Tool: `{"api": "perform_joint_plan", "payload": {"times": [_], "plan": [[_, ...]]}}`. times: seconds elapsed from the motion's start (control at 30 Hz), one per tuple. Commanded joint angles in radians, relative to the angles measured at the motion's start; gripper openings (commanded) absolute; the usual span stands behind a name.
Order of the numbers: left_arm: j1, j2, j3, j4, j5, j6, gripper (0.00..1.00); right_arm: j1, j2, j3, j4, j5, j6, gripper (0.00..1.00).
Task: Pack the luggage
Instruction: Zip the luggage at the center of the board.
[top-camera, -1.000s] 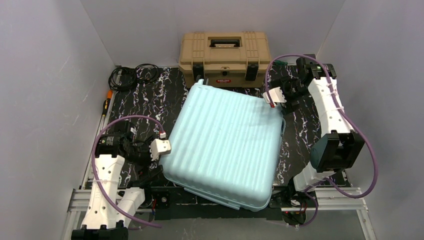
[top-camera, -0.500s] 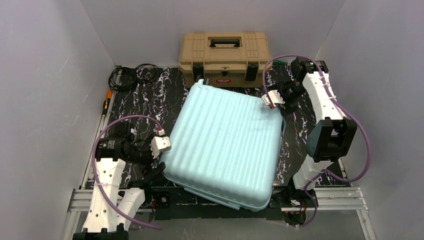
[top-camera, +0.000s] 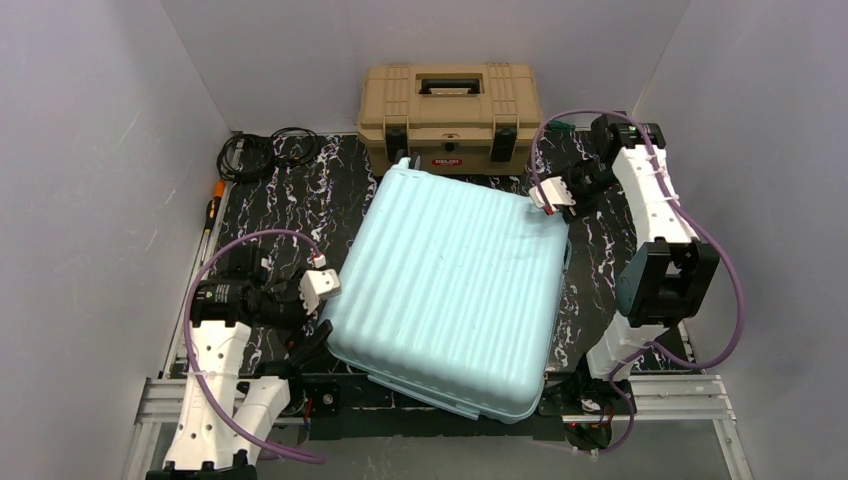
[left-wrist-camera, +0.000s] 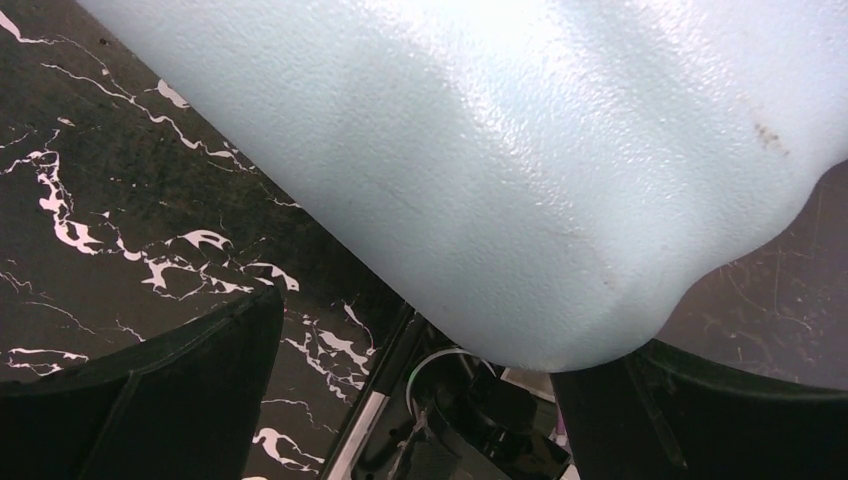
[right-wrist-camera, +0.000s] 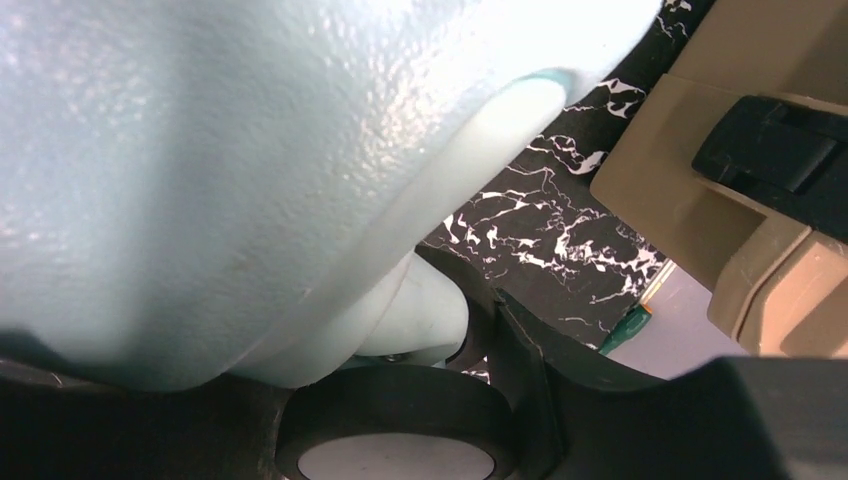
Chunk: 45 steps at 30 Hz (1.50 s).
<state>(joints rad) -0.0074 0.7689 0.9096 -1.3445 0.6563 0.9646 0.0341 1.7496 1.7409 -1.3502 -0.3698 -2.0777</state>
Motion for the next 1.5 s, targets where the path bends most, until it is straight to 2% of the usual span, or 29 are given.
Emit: {"api": "perform_joint_plan", "payload": {"times": [0.0, 0.17, 0.3, 0.53, 0.87, 1.3, 1.47], "plan": [[0.000, -0.002, 0.022, 0.256, 0.137, -0.136, 0.98, 0.018, -0.128, -0.047, 0.066, -0.161, -0.019, 0.01], [0.000, -0.005, 0.048, 0.310, 0.163, -0.224, 0.98, -0.073, -0.188, -0.040, 0.154, -0.261, 0.052, 0.01], [0.000, 0.005, 0.084, 0.335, 0.182, -0.272, 0.98, -0.115, -0.226, -0.070, 0.193, -0.276, 0.066, 0.01], [-0.003, 0.009, 0.120, 0.361, 0.185, -0.322, 0.98, -0.165, -0.311, -0.253, 0.350, -0.255, 0.150, 0.01], [-0.008, -0.028, 0.018, 0.428, 0.009, -0.328, 0.98, -0.261, -0.386, -0.377, 0.398, -0.288, 0.173, 0.01], [-0.008, -0.027, -0.044, 0.664, -0.279, -0.506, 0.98, -0.370, -0.420, -0.427, 0.369, -0.315, 0.185, 0.01], [-0.013, 0.044, -0.030, 0.722, -0.306, -0.594, 0.98, -0.388, -0.441, -0.450, 0.348, -0.315, 0.183, 0.01]]}}
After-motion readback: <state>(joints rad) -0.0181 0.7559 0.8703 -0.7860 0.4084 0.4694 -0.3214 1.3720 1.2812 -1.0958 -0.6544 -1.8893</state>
